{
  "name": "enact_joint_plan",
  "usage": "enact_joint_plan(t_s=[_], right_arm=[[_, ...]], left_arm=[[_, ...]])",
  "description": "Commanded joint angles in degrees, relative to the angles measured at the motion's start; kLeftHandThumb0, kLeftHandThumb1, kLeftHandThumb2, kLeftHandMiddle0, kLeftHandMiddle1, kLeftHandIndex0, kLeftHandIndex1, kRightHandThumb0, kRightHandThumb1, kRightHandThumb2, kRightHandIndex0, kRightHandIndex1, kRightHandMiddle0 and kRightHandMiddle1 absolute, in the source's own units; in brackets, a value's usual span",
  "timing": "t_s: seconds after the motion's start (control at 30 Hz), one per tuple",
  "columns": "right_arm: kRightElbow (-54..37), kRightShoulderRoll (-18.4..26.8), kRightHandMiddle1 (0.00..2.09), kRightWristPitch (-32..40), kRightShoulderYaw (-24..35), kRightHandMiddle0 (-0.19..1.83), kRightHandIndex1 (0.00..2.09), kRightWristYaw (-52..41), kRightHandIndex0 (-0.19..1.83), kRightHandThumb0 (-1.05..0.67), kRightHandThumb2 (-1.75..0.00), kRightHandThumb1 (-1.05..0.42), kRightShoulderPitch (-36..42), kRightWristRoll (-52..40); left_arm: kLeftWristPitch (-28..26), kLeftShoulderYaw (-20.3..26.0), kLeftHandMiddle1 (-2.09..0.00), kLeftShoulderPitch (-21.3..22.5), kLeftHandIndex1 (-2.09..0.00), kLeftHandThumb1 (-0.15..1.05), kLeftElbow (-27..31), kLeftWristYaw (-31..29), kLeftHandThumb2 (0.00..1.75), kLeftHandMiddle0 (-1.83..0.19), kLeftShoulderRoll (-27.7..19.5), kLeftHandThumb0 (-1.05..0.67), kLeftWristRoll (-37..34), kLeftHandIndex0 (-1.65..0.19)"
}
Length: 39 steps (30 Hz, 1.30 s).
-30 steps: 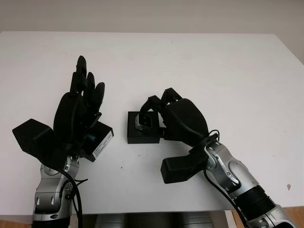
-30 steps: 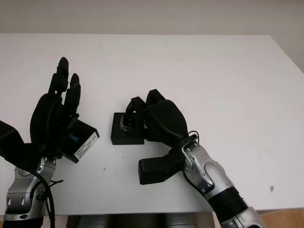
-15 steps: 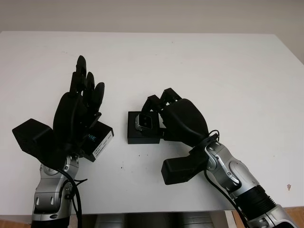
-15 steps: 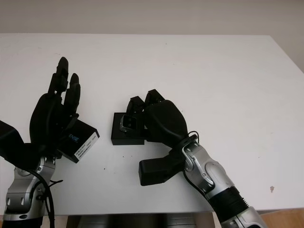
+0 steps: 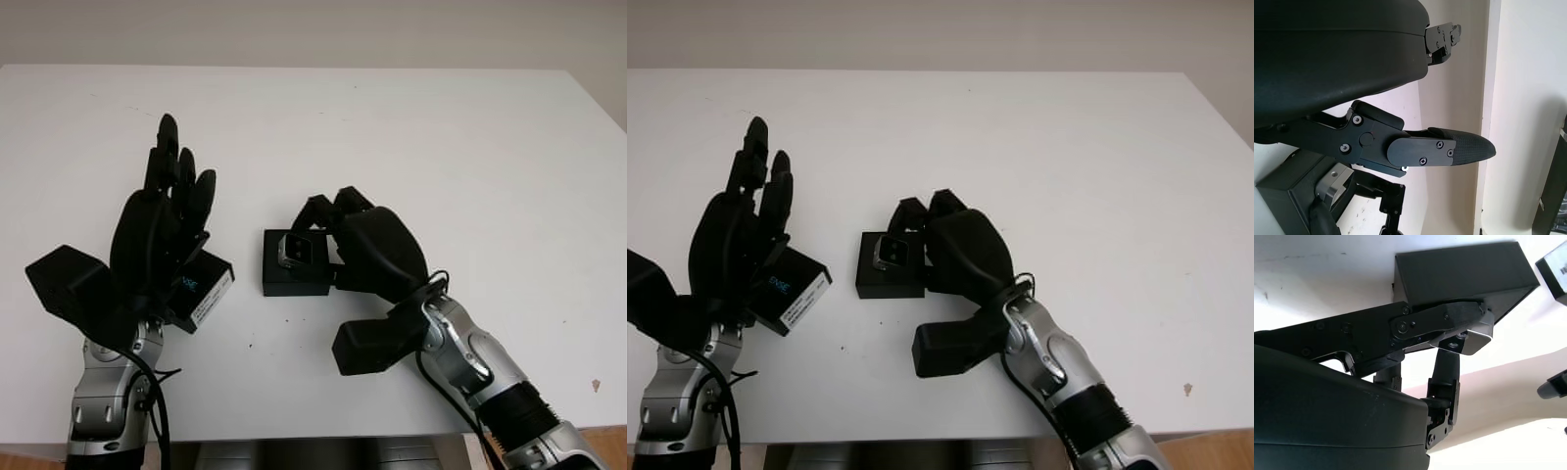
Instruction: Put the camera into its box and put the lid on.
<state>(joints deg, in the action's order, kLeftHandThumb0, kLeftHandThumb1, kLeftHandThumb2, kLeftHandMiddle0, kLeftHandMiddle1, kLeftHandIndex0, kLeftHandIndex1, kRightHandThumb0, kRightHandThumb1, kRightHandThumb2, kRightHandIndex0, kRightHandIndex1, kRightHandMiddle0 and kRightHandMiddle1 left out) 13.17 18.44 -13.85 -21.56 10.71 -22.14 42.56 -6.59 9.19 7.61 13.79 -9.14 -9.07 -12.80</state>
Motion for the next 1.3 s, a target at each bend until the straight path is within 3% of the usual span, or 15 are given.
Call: enact_joint_plan(t_s=[0.0,0.2,0.4,0.93,1.27], right_arm=[[0.03,-0.80,2.04,0.61,1.31,0.58,1.54,-1.28,0.21,-0.44,-0.07,-1.05,-1.02,-2.11],[-1.99,-2.66,2.09,2.79,3.89,0.50,1.08,-6.46,0.33,-0.40,-0.11,-1.05,-1.93,-8.63],[-4.22,-3.82,2.09,5.16,5.29,0.50,0.93,-9.57,0.34,-0.38,-0.10,-1.05,-1.84,-11.41],[-9.21,-1.70,2.09,7.15,6.03,0.48,0.75,-14.48,0.38,-0.37,-0.08,-1.05,-2.26,-10.85],[-14.20,2.08,2.09,8.13,5.43,0.55,0.86,-20.96,0.40,-0.37,-0.07,-1.05,-2.94,-8.17]], left_arm=[[0.56,-0.30,0.00,-0.16,0.00,1.05,-0.05,-0.24,0.38,0.19,-0.22,-0.75,0.31,0.19],[1.13,-0.70,0.00,-0.24,0.00,1.05,-0.32,-0.47,0.41,0.19,-0.33,-0.74,1.26,0.19],[1.20,-0.65,0.00,-0.23,0.00,1.05,-0.34,-0.28,0.40,0.19,0.15,-0.74,1.07,0.19],[1.01,-0.77,0.00,-0.19,0.00,1.05,-0.38,0.18,0.39,0.19,0.36,-0.75,0.92,0.19],[0.98,-0.91,0.00,-0.18,0.00,1.05,-0.39,0.39,0.38,0.19,0.42,-0.76,0.97,0.19]])
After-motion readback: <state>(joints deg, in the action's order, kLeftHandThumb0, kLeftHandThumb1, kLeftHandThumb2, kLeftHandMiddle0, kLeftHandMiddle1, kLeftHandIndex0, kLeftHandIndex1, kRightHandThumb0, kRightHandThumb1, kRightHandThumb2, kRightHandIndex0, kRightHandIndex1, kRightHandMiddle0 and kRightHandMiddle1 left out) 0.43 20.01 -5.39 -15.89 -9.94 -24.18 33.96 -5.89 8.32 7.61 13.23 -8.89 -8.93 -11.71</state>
